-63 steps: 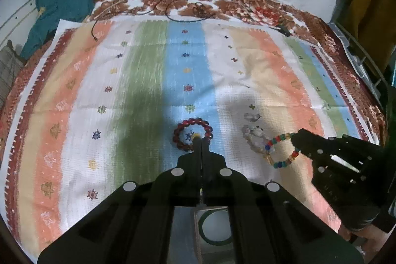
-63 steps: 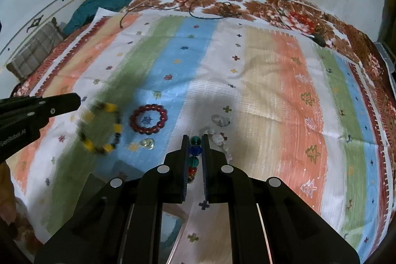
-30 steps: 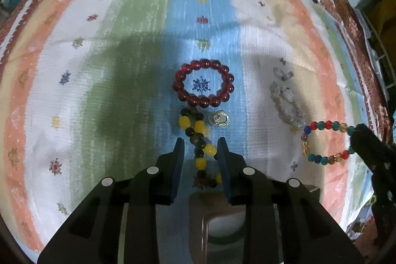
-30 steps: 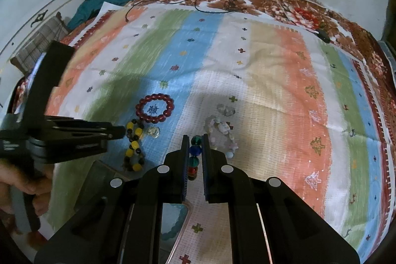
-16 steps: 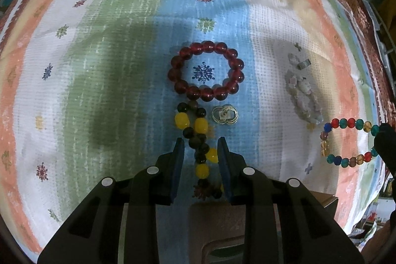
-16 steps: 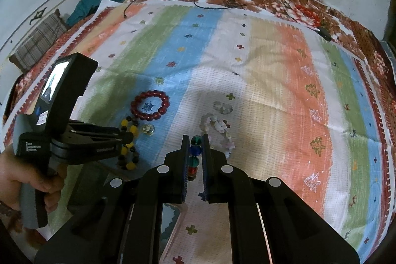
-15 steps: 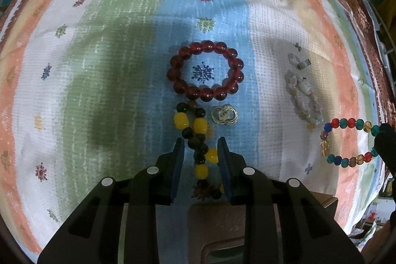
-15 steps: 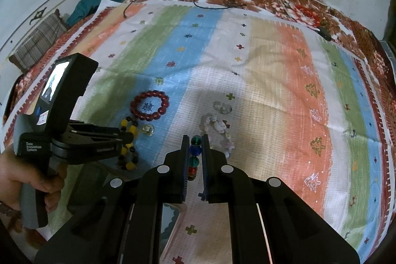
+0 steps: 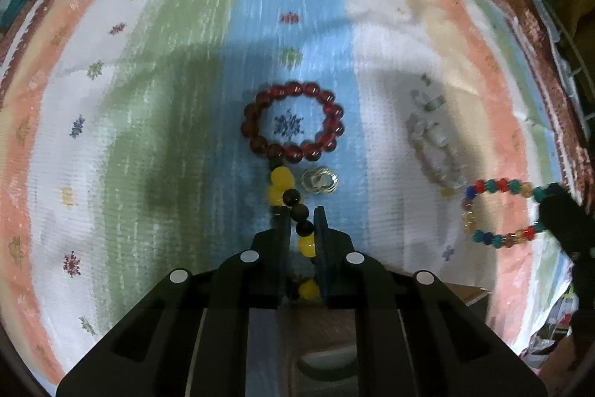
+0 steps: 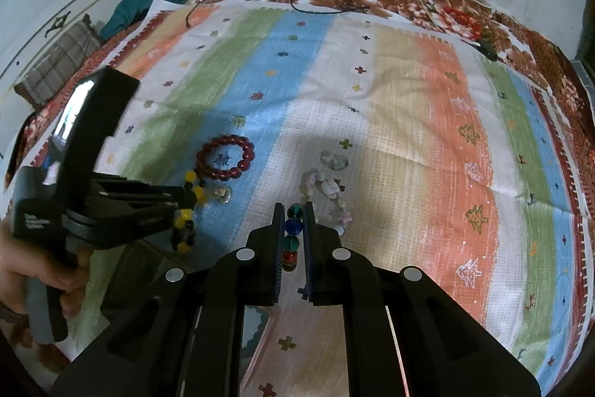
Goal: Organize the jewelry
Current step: 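Carry both held bracelets back over the silver tin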
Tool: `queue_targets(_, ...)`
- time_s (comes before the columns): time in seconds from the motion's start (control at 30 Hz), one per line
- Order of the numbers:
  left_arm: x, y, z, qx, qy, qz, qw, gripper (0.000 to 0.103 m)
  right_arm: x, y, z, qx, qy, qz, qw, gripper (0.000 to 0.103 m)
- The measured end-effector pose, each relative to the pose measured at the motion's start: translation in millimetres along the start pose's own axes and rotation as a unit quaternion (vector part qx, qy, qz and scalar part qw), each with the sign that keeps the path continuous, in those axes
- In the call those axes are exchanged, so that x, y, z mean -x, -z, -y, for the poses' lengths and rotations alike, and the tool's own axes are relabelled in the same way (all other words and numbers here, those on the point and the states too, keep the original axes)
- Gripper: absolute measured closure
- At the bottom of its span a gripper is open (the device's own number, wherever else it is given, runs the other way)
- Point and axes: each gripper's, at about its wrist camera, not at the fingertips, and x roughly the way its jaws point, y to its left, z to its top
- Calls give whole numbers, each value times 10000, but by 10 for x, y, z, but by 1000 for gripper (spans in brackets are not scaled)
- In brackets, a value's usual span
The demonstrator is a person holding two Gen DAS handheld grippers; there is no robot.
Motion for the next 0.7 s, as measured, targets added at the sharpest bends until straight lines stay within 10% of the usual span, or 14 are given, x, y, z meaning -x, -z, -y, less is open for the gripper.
queue_targets(0.7, 880, 178, 238, -465, 128, 997, 9938, 94, 389, 64, -252, 18, -153, 338, 9993, 92)
